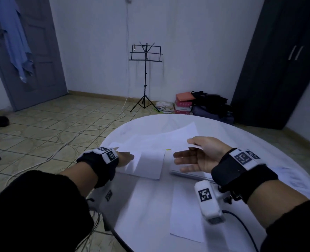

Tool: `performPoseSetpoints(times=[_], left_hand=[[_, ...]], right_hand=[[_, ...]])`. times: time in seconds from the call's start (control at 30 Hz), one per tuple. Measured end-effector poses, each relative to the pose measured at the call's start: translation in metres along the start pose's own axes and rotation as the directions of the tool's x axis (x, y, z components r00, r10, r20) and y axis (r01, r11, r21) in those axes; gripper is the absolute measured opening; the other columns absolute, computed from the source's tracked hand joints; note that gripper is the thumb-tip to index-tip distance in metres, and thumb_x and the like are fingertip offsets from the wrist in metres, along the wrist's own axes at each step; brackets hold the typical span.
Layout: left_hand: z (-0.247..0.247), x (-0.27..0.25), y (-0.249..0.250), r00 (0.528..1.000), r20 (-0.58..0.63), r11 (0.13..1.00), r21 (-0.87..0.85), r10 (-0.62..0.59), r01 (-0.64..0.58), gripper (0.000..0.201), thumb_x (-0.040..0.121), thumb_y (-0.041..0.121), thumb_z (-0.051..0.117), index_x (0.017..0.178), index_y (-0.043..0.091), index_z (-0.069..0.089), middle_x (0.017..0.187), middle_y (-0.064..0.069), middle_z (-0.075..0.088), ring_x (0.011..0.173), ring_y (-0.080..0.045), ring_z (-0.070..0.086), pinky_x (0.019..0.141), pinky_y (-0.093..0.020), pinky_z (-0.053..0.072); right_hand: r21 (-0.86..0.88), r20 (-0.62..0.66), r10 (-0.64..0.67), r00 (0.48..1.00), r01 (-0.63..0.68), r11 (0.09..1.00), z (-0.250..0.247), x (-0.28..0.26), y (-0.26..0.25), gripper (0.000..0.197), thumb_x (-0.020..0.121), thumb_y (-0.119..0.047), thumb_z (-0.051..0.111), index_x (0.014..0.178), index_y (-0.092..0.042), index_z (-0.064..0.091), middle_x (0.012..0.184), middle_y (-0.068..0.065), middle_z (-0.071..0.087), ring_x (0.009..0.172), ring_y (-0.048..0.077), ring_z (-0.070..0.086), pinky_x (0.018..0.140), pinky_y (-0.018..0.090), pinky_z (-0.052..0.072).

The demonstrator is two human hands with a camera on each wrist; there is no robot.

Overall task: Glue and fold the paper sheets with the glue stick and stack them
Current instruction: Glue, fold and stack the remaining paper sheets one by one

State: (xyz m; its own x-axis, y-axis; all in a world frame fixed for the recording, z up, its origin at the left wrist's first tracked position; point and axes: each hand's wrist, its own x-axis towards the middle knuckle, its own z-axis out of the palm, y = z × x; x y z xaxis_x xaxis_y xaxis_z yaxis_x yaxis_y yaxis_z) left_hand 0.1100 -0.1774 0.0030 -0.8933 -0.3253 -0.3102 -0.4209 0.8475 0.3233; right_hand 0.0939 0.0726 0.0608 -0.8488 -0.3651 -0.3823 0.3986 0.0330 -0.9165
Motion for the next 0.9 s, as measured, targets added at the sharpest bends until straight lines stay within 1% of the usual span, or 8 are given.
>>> performPoseSetpoints(times=[0.07,0.13,0.2,0.23,0.4,0.5,0.67,0.9], left_hand=[[-0.006,-0.008,0.005,0.996,-0.078,0.915,-0.396,0.048,-0.075,0.037,0.102,0.025,0.036,0.132,0.007,0.049,0.121,-0.017,0.059,0.107,-0.031,0.061,0.085,-0.036,0.049],[-0.009,-0.026,0.014,0.998,-0.028,0.487,-0.872,0.051,-0.049,0.023,0.102,0.021,0.038,0.111,0.006,0.053,0.087,-0.015,0.060,0.060,-0.026,0.066,0.052,-0.028,0.049],[-0.009,-0.043,0.020,0.990,0.046,0.176,-0.984,0.132,0.022,0.022,0.101,0.033,0.041,0.105,0.013,0.049,0.075,-0.011,0.060,0.050,-0.019,0.062,0.044,-0.024,0.050],[-0.006,-0.050,0.025,0.978,0.048,0.159,-0.987,0.202,0.015,0.020,0.099,0.034,0.046,0.108,0.016,0.050,0.076,-0.009,0.062,0.056,-0.017,0.062,0.046,-0.027,0.054],[0.026,-0.082,0.050,0.885,0.125,0.526,-0.838,0.448,-0.148,0.029,0.087,-0.008,0.058,0.108,0.011,0.063,0.095,-0.007,0.066,0.070,-0.017,0.064,0.060,-0.023,0.057],[0.045,-0.088,0.060,0.880,0.161,0.672,-0.710,0.447,-0.212,0.020,0.084,-0.008,0.063,0.095,0.008,0.068,0.070,-0.002,0.067,0.055,-0.009,0.061,0.061,-0.019,0.056],[0.065,-0.093,0.070,0.867,0.199,0.808,-0.501,0.456,-0.310,0.020,0.080,-0.002,0.071,0.090,0.015,0.070,0.054,0.006,0.062,0.048,-0.004,0.059,0.055,-0.015,0.051],[0.084,-0.090,0.078,0.854,0.289,0.897,-0.233,0.433,-0.376,0.020,0.077,0.002,0.076,0.082,0.019,0.066,0.064,0.002,0.058,0.042,-0.001,0.056,0.047,-0.014,0.048]], right_hand=[[-0.008,-0.014,-0.024,1.000,0.024,1.000,-0.013,-0.017,0.004,0.018,0.101,-0.018,0.037,0.115,-0.007,0.039,0.081,0.025,0.068,0.066,0.035,0.069,0.064,0.045,0.054],[-0.019,-0.029,-0.029,0.999,0.028,0.999,-0.026,-0.035,0.010,0.018,0.101,-0.018,0.038,0.117,-0.009,0.038,0.084,0.025,0.068,0.066,0.035,0.069,0.064,0.045,0.053],[-0.043,-0.055,-0.027,0.998,0.025,0.999,-0.041,-0.051,0.017,0.015,0.101,-0.019,0.039,0.114,-0.011,0.039,0.085,0.025,0.068,0.067,0.034,0.068,0.065,0.045,0.054],[-0.057,-0.070,-0.024,0.997,0.020,0.998,-0.049,-0.060,0.021,0.013,0.101,-0.019,0.040,0.111,-0.012,0.039,0.085,0.025,0.069,0.066,0.034,0.068,0.065,0.044,0.054],[-0.164,-0.141,0.015,0.990,-0.039,0.986,-0.091,-0.091,0.047,0.030,0.097,-0.029,0.051,0.112,-0.003,0.051,0.083,0.018,0.068,0.061,0.028,0.067,0.047,0.032,0.053],[-0.329,-0.207,0.045,0.977,-0.113,0.938,-0.112,-0.105,0.065,0.036,0.088,-0.028,0.064,0.107,0.002,0.059,0.078,0.012,0.069,0.058,0.023,0.064,0.042,0.024,0.047],[-0.516,-0.324,0.086,0.942,-0.252,0.819,-0.126,-0.113,0.084,0.029,0.083,-0.011,0.072,0.071,-0.010,0.045,0.052,0.004,0.052,0.047,0.015,0.057,0.043,0.022,0.038],[-0.764,-0.378,0.089,0.922,-0.364,0.532,-0.119,-0.102,0.092,0.034,0.076,-0.025,0.078,0.064,-0.009,0.051,0.052,0.006,0.059,0.053,0.021,0.053,0.048,0.026,0.039]])
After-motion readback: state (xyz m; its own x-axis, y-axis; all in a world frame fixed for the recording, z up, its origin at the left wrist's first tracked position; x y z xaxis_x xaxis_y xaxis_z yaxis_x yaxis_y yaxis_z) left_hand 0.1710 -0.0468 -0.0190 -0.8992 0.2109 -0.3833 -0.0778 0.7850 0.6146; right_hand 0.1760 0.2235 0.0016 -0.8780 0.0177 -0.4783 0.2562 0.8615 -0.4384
